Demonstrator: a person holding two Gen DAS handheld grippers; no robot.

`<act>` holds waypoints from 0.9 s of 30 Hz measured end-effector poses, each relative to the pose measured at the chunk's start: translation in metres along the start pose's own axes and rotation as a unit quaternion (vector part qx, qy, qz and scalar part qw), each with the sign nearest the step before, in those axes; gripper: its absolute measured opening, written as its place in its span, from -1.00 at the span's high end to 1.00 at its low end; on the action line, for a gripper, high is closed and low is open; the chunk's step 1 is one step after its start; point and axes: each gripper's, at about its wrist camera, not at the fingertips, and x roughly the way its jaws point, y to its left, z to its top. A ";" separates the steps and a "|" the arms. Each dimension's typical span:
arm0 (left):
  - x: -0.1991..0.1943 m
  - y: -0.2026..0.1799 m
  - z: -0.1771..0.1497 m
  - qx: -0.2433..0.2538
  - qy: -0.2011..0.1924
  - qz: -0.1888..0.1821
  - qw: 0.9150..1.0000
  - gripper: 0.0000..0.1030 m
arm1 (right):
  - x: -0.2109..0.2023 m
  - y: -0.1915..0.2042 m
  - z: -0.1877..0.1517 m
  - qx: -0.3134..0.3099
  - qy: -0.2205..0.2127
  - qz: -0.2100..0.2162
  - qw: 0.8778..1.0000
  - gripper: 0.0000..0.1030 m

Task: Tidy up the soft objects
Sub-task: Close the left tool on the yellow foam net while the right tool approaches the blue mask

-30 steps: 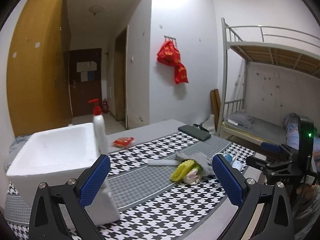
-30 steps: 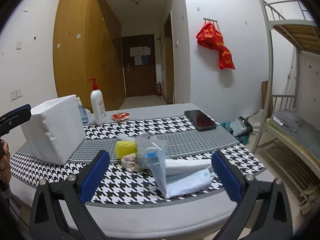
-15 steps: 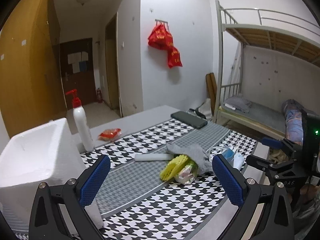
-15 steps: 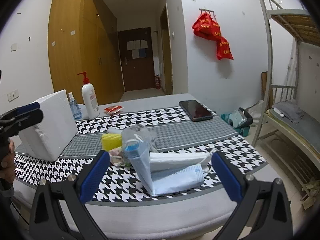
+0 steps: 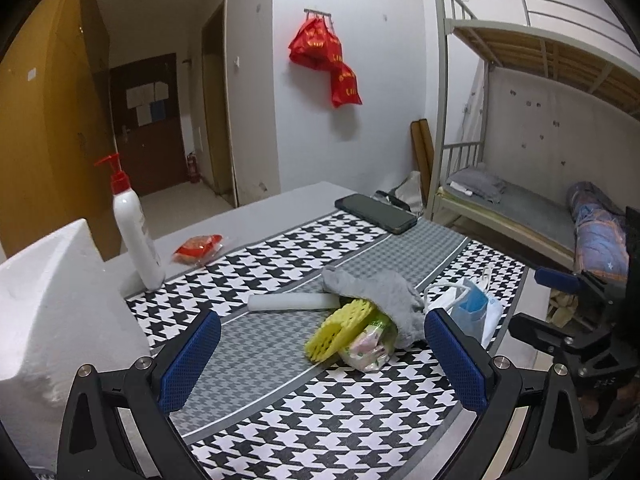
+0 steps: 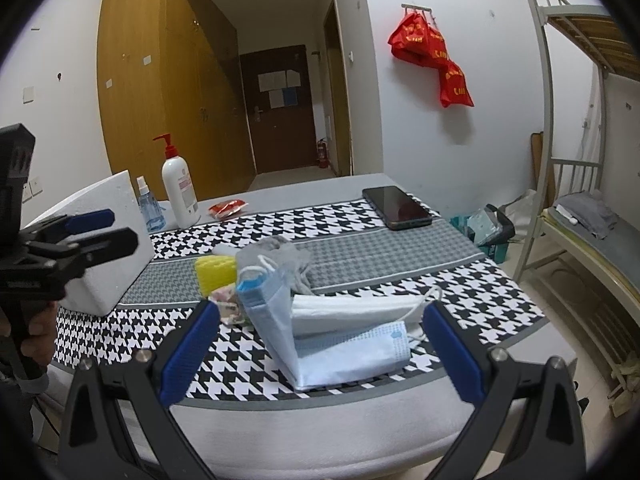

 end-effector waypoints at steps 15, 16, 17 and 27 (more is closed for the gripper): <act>0.055 0.006 0.000 -0.015 0.051 -0.014 0.998 -0.87 | 0.010 -0.006 -0.001 0.004 0.010 -0.004 1.000 -0.99; 0.057 0.007 -0.001 -0.014 0.052 -0.016 0.998 -0.83 | 0.011 -0.006 -0.001 0.004 0.012 -0.003 1.000 -0.99; 0.060 0.007 -0.002 -0.013 0.055 -0.015 0.998 -0.75 | 0.012 -0.006 -0.001 0.003 0.013 -0.004 1.000 -0.99; 0.084 0.011 -0.012 -0.017 0.084 -0.041 0.995 -0.27 | 0.023 -0.007 -0.001 -0.002 0.028 -0.004 1.000 -0.99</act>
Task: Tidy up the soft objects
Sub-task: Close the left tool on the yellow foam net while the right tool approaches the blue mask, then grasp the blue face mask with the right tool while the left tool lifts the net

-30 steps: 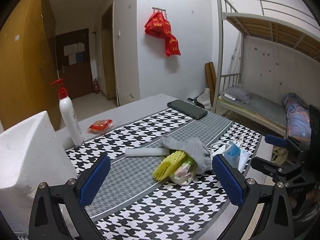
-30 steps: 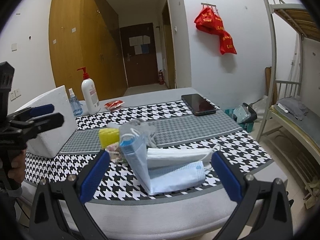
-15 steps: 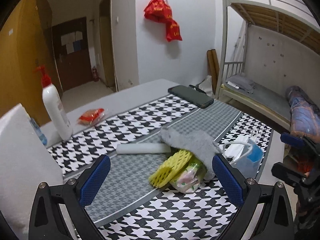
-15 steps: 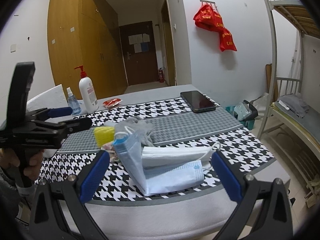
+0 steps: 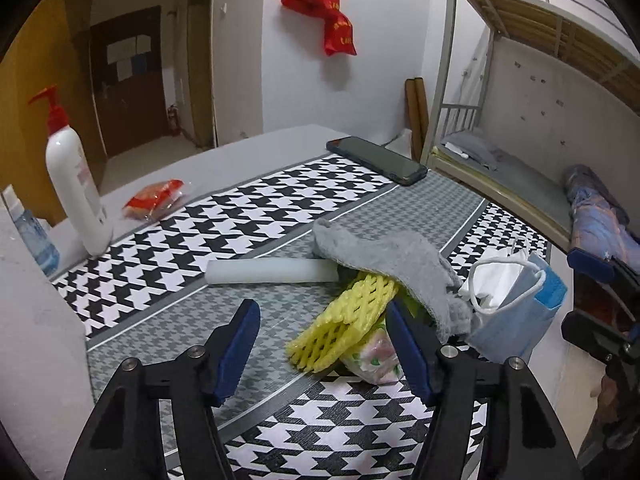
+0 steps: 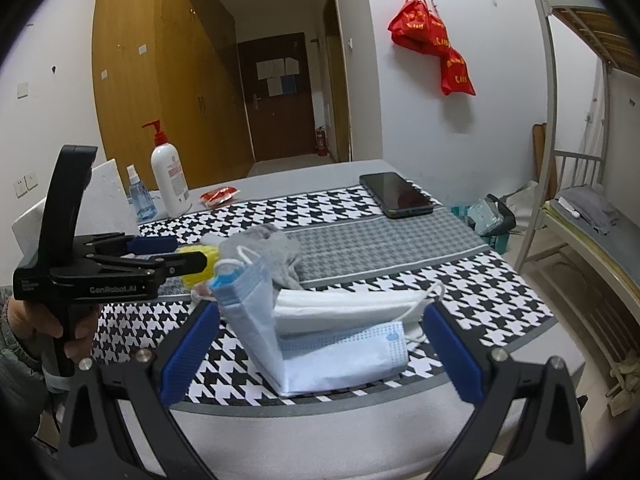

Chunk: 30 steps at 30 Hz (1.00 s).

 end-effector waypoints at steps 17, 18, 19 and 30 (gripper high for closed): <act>0.016 0.007 -0.005 -0.021 0.019 -0.048 0.998 0.66 | 0.015 -0.004 -0.003 -0.014 0.033 0.008 0.999 -0.99; 0.014 0.007 -0.006 -0.022 0.018 -0.048 0.998 0.67 | 0.017 -0.003 -0.004 -0.016 0.037 0.009 0.999 -0.99; 0.013 0.008 -0.006 -0.022 0.016 -0.050 0.998 0.70 | 0.019 -0.002 -0.004 -0.018 0.040 0.009 0.999 -0.99; -0.007 0.014 -0.010 -0.042 -0.021 -0.054 0.997 0.78 | 0.032 0.005 -0.003 -0.029 0.064 0.015 0.997 -0.99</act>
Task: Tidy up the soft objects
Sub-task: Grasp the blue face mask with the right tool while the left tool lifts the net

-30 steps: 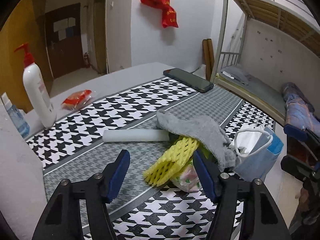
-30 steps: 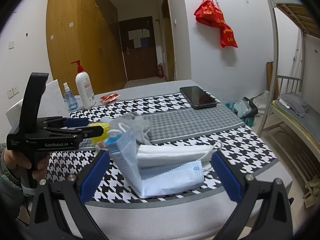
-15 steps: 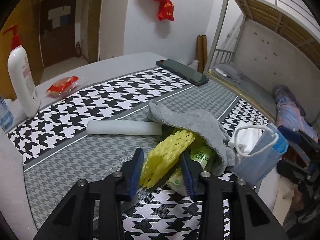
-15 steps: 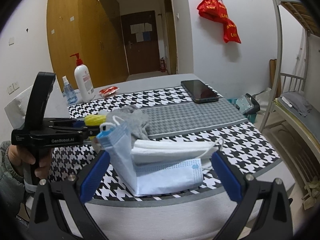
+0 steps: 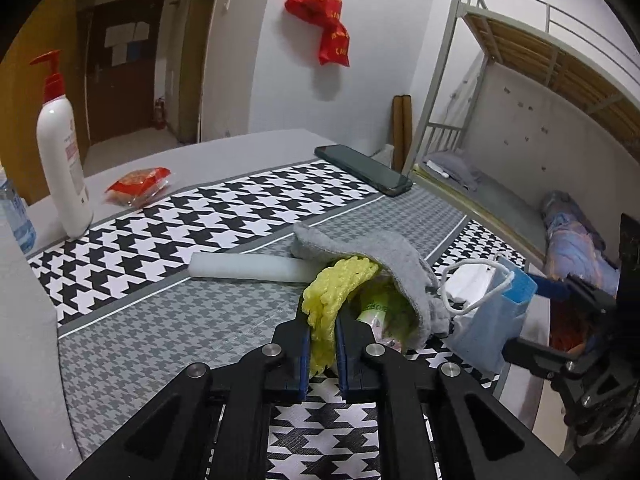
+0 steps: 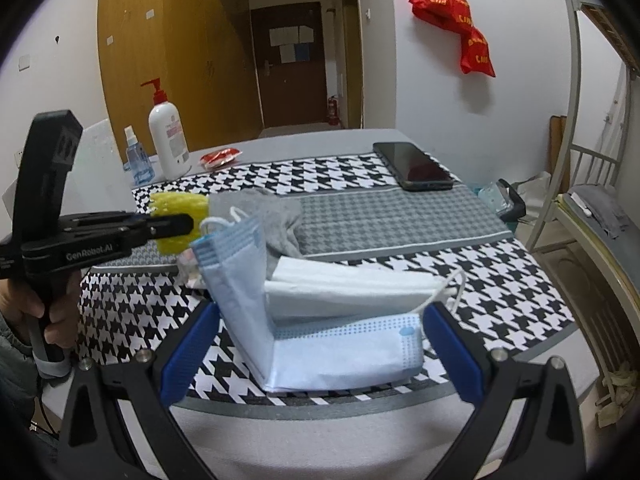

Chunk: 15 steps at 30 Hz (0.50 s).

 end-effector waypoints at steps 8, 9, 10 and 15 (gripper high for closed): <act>-0.003 0.006 0.002 -0.013 -0.007 0.004 1.000 0.78 | 0.003 0.006 -0.003 -0.014 0.009 -0.008 1.000 -0.99; -0.002 0.006 0.002 -0.013 -0.006 0.005 1.000 0.78 | 0.001 0.007 -0.003 -0.013 0.008 -0.004 1.000 -0.99; -0.003 0.007 0.001 -0.014 -0.006 0.005 1.000 0.78 | 0.000 0.007 -0.003 -0.014 0.008 0.000 1.000 -0.99; -0.007 0.007 0.002 -0.017 -0.013 0.007 1.000 0.78 | -0.003 0.009 -0.010 -0.018 0.016 0.015 1.000 -0.73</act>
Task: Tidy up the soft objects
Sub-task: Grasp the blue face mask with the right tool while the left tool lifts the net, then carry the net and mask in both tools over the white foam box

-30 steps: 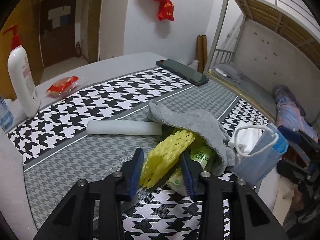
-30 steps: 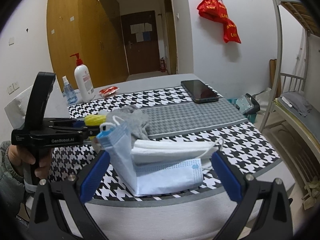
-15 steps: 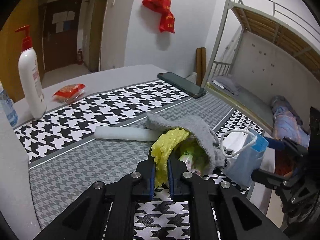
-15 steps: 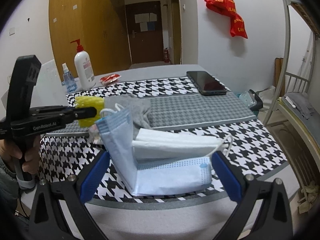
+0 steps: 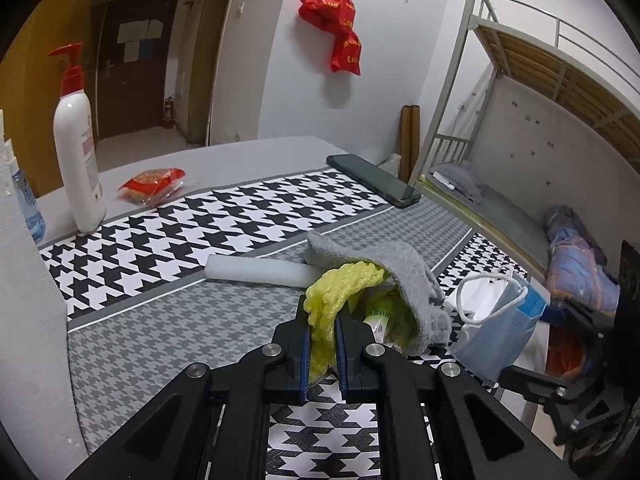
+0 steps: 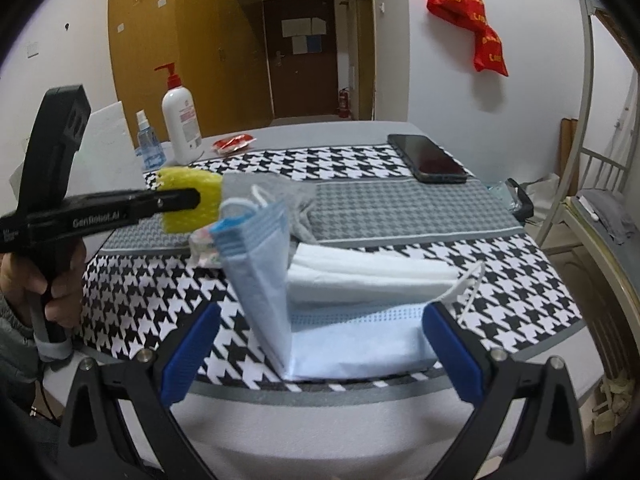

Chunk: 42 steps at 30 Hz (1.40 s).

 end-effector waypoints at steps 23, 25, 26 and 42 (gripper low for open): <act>-0.020 0.005 0.004 -0.013 -0.016 -0.004 1.000 0.79 | -0.001 0.008 0.002 0.018 0.014 0.036 0.999 0.84; -0.025 0.003 0.006 -0.007 -0.021 -0.003 1.000 0.79 | -0.005 0.004 0.008 0.028 0.006 0.039 0.999 0.84; -0.029 0.002 0.008 -0.005 -0.025 0.001 1.000 0.79 | -0.009 0.002 0.011 0.034 -0.001 0.042 0.999 0.84; -0.087 0.001 0.026 -0.007 -0.106 0.016 0.994 0.80 | -0.046 0.000 0.047 0.036 -0.082 0.034 0.995 0.84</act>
